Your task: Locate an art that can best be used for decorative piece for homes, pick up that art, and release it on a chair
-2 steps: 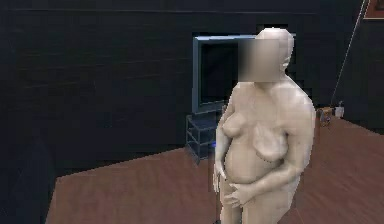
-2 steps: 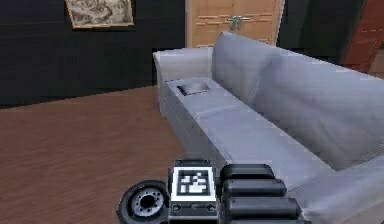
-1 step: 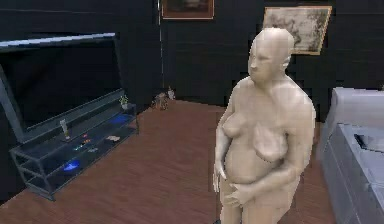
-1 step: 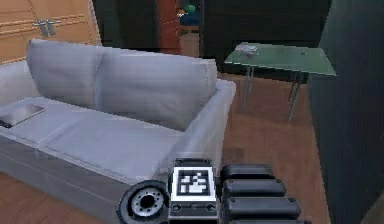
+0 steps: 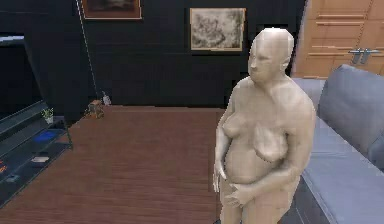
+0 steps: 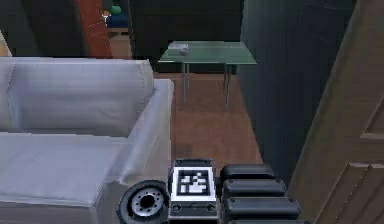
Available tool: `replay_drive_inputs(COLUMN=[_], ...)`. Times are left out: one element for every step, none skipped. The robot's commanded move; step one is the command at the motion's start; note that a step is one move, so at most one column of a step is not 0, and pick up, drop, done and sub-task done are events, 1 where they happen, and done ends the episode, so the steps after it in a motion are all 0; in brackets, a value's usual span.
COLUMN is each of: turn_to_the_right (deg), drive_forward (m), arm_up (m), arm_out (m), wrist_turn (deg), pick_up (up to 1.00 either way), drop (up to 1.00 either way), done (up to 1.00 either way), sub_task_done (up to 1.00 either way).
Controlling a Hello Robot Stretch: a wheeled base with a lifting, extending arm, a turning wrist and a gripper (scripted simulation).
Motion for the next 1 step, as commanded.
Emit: replay_drive_inputs(turn_to_the_right=[0.0], drive_forward=[1.00], arm_up=[0.00], arm_out=[0.00], wrist_turn=[0.0], pick_up=[0.00], drop=[0.00], done=[0.00], sub_task_done=[0.00])
